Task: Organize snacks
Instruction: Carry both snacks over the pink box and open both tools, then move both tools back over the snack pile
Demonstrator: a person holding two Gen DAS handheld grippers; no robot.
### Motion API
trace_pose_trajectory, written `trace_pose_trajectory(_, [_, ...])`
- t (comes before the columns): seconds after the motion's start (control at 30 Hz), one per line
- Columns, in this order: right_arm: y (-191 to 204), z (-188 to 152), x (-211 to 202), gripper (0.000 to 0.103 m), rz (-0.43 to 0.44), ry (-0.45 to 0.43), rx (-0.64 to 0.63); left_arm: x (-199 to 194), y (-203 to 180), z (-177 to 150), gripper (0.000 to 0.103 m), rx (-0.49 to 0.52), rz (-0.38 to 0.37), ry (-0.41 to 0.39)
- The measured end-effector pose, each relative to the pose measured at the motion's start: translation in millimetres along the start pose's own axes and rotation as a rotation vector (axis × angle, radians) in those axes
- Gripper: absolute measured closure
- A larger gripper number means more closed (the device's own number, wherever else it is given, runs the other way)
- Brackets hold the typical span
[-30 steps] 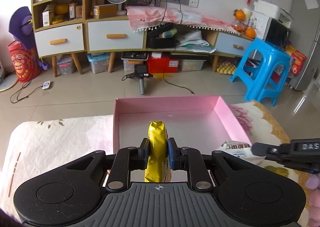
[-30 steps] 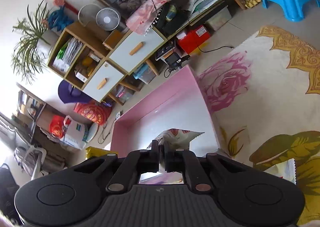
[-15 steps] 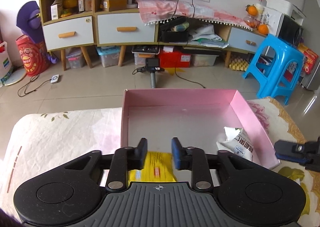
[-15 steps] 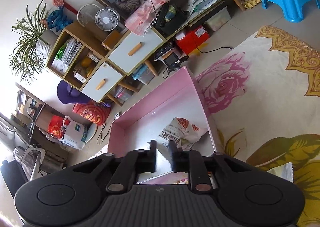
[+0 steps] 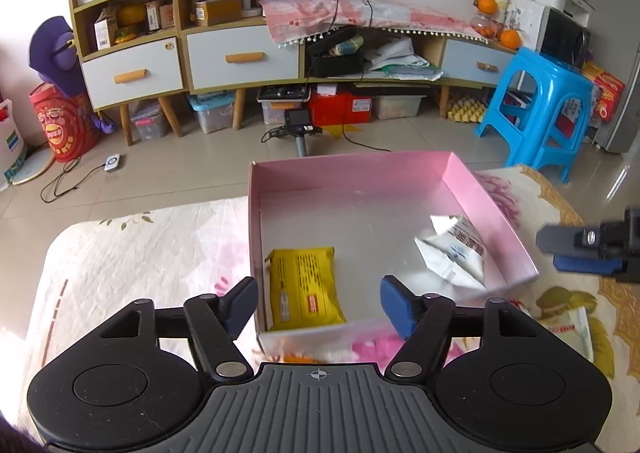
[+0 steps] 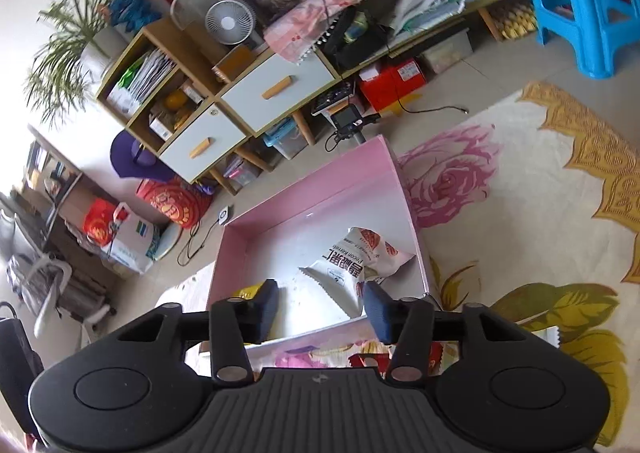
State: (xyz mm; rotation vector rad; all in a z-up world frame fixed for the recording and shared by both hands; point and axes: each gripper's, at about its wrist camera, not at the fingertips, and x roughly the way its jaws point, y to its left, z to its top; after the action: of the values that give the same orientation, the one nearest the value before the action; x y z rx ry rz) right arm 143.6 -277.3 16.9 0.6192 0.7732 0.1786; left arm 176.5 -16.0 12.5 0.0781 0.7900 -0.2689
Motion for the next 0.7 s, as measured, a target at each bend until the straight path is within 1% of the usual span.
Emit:
trace_pose_trajectory(0.07, [3, -1, -4, 0.042, -0.005, -0.006, -0.013, -6, -2, -6, 0.028, 0.006, 0.006, 0.008])
trace_pose_trajectory(0.17, [6, -2, -9, 0.039, -0.007, 0.000, -0.020, -15, -3, -14, 0.025, 0.002, 0.006, 0.018])
trace_pose_trajectory(0.2, [6, -2, -11, 0.038, -0.006, 0.003, -0.024, -19, -2, -17, 0.022, -0.001, 0.002, 0.019])
trace_pose_trajectory(0.3, [12, -5, -17, 0.030, -0.014, 0.003, -0.050, -30, 0, -25, 0.017, -0.017, -0.005, 0.027])
trace_pose_trajectory(0.37, [17, -10, -21, 0.023, -0.033, 0.001, -0.075, -38, 1, -30, 0.014, -0.025, -0.008, 0.029])
trace_pose_trajectory(0.43, [21, -14, -23, 0.022, -0.062, 0.007, -0.098, -46, 1, -35, 0.009, -0.033, -0.009, 0.025])
trace_pose_trajectory(0.53, [24, -21, -26, 0.021, -0.095, 0.027, -0.127, -55, 1, -45, 0.005, -0.054, -0.010, 0.007])
trace_pose_trajectory(0.6, [27, -26, -29, 0.019, -0.112, 0.033, -0.151, -58, 3, -52, 0.004, -0.073, -0.009, -0.004])
trace_pose_trajectory(0.7, [32, -35, -35, 0.019, -0.129, 0.032, -0.185, -62, 7, -58, 0.004, -0.071, -0.010, 0.019])
